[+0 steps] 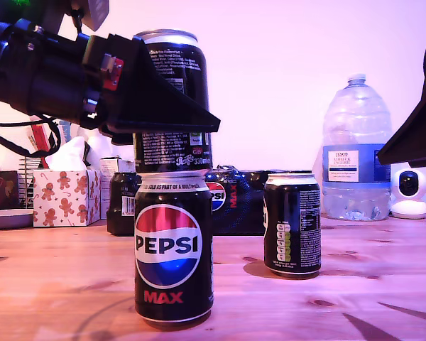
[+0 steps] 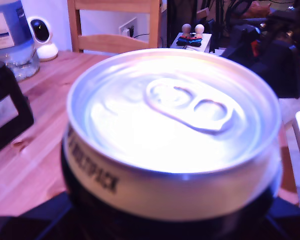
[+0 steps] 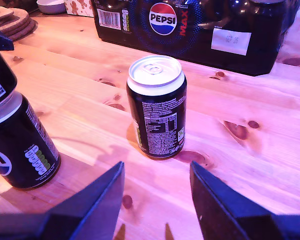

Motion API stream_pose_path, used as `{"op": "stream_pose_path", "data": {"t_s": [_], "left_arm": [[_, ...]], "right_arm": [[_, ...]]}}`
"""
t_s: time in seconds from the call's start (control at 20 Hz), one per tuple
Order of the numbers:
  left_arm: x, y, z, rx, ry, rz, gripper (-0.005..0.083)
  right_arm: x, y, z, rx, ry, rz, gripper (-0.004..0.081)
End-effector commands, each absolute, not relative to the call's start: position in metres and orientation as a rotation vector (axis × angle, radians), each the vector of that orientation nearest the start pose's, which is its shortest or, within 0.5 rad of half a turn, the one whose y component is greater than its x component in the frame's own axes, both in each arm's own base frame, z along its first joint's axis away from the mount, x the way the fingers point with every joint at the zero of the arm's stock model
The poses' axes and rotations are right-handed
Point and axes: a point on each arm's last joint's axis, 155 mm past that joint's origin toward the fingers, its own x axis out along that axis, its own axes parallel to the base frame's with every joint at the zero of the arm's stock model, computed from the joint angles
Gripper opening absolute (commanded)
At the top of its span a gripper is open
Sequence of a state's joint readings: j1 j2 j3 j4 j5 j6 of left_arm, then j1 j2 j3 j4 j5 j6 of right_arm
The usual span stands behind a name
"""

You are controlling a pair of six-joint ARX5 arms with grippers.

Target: Stack up the Pepsi cans on top of each other

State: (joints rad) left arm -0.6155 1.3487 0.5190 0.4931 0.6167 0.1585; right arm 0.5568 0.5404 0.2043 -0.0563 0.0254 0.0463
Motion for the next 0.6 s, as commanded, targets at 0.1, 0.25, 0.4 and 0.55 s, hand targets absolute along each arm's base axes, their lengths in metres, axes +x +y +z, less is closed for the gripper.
{"op": "stream_pose_path", "data": {"t_s": [0.1, 0.25, 0.4, 0.55], "left_arm": [[0.246, -0.302, 0.14, 0.116, 0.31, -1.228, 0.0628], [0.246, -0.302, 0.145, 0.115, 0.295, -1.228, 0.0663], [0.246, -0.3, 0.155, 0.116, 0.269, -1.216, 0.0732], [0.247, -0.298, 0.166, 0.12, 0.233, -1.2, 0.0732]], "right_arm": [[0.238, 0.142, 0.118, -0.066, 0.391, 0.515, 0.0368], [0.238, 0.142, 0.118, -0.066, 0.392, 0.515, 0.0368], [0.238, 0.142, 0.118, -0.066, 0.392, 0.515, 0.0367], [0.238, 0.142, 0.118, -0.066, 0.392, 0.515, 0.0368]]}}
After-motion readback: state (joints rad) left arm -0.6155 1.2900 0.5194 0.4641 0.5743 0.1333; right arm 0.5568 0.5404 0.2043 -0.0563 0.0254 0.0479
